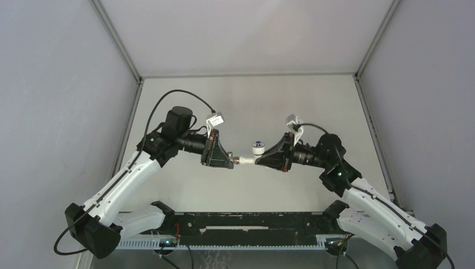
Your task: Install the water faucets
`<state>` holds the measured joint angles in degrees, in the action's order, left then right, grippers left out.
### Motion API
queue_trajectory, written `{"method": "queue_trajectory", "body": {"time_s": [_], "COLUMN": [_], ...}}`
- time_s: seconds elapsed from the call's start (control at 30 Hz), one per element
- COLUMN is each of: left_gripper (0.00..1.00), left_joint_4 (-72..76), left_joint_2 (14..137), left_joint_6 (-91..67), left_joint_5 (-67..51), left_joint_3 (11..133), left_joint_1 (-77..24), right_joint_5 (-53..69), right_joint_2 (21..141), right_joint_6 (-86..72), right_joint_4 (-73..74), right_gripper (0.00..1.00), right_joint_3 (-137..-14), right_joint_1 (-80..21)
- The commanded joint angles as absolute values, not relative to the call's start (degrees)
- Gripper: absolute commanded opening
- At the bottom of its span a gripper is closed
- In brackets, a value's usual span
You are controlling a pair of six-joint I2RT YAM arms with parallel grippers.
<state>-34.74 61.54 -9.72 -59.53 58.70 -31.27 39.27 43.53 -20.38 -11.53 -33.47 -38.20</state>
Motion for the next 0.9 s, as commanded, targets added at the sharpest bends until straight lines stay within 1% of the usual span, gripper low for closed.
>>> {"method": "queue_trajectory", "body": {"time_s": [0.0,0.07,0.1,0.17,0.23,0.3,0.33,0.4,0.47,0.57,0.63,0.77,0.87], "left_gripper": [0.0,0.0,0.0,0.0,0.0,0.0,0.0,0.0,0.0,0.0,0.0,0.0,0.0], "left_joint_4": [-32.9,-30.36,-29.06,-26.59,-24.52,-25.05,-25.62,-25.76,-25.78,-25.78,-26.16,-27.74,-28.5], "left_joint_2": [59.28,57.8,57.2,56.41,56.89,58.38,58.9,59.48,59.82,61.9,62.95,63.83,63.18], "left_joint_6": [-6.11,-6.08,-6.35,-7.57,-9.5,-10.18,-10.12,-10.24,-11.29,-12.73,-13.73,-14.03,-14.35], "left_joint_5": [-56.75,-55.26,-54.88,-56.21,-59.51,-60.48,-60.49,-60.18,-57.93,-59.49,-59.79,-60.96,-61.17], "left_joint_3": [62.79,61.63,61.01,59.91,59.38,59.8,59.99,60.18,60.4,61.58,62.29,63.42,63.95], "left_joint_1": [-34.0,-34.24,-34.21,-34.22,-34.23,-34.2,-34.22,-34.19,-34.18,-34.17,-34.18,-34.16,-34.19], "right_joint_5": [45.65,50.6,52.56,53.71,50.9,46.07,42.61,37.77,35.55,31.19,29.72,30.67,32.46], "right_joint_2": [50.53,55.59,57.94,60.25,58.73,53.93,51.83,48.01,44.85,39.28,34.65,25.44,22.64], "right_joint_6": [-52.21,-64.28,-69.62,-72.47,-69.2,-61.27,-56.89,-49.19,-43.48,-32.27,-25.2,-12.66,-4.29], "right_joint_4": [-19.53,-21.36,-22.71,-24.48,-21.44,-12.26,-6.02,3.13,7.88,12.42,11.38,2.05,0.54], "right_gripper": [0.0,0.01,0.05,0.32,0.56,0.96,0.99,1.0,1.0,1.0,1.0,1.0,1.0], "right_joint_3": [-40.52,-41.03,-41.0,-40.61,-40.38,-41.72,-42.84,-44.54,-44.85,-44.64,-42.89,-36.13,-34.72], "right_joint_1": [-31.71,-30.2,-30.08,-30.43,-30.68,-30.18,-29.83,-28.7,-27.29,-27.35,-28.16,-31.47,-35.75]}}
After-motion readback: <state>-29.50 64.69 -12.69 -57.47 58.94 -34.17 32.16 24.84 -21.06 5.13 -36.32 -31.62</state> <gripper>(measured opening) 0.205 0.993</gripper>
